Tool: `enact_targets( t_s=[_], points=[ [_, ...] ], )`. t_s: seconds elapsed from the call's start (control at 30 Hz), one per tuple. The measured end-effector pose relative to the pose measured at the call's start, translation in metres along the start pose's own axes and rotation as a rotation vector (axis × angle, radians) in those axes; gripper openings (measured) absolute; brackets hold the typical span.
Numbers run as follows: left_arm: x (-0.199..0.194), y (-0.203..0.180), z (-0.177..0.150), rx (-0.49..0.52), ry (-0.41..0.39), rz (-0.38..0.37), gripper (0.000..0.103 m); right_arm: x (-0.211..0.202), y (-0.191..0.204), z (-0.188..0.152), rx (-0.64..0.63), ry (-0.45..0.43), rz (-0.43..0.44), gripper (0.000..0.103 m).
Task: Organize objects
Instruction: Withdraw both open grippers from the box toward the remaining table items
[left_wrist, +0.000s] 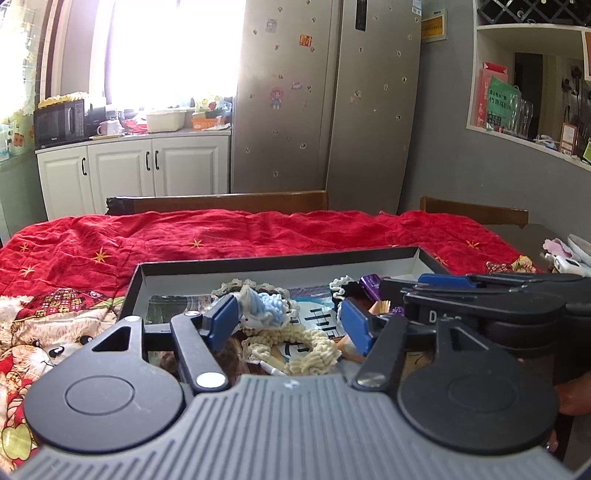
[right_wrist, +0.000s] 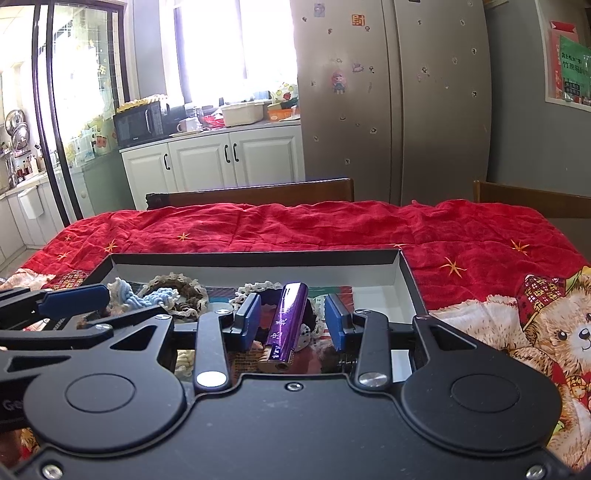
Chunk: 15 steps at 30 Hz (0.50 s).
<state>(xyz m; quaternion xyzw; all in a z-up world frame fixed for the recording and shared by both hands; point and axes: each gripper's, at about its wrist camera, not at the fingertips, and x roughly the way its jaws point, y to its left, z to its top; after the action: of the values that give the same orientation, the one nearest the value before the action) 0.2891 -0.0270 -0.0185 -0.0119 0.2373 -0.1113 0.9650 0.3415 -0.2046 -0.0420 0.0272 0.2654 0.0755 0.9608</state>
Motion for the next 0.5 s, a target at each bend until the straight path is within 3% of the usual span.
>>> enact_targets(
  t_s=[0.5],
  points=[
    [-0.033,-0.005,0.008,-0.017,-0.027,-0.028,0.08,-0.029,-0.003,0.004,0.027,-0.001,0.017,0.041]
  ],
)
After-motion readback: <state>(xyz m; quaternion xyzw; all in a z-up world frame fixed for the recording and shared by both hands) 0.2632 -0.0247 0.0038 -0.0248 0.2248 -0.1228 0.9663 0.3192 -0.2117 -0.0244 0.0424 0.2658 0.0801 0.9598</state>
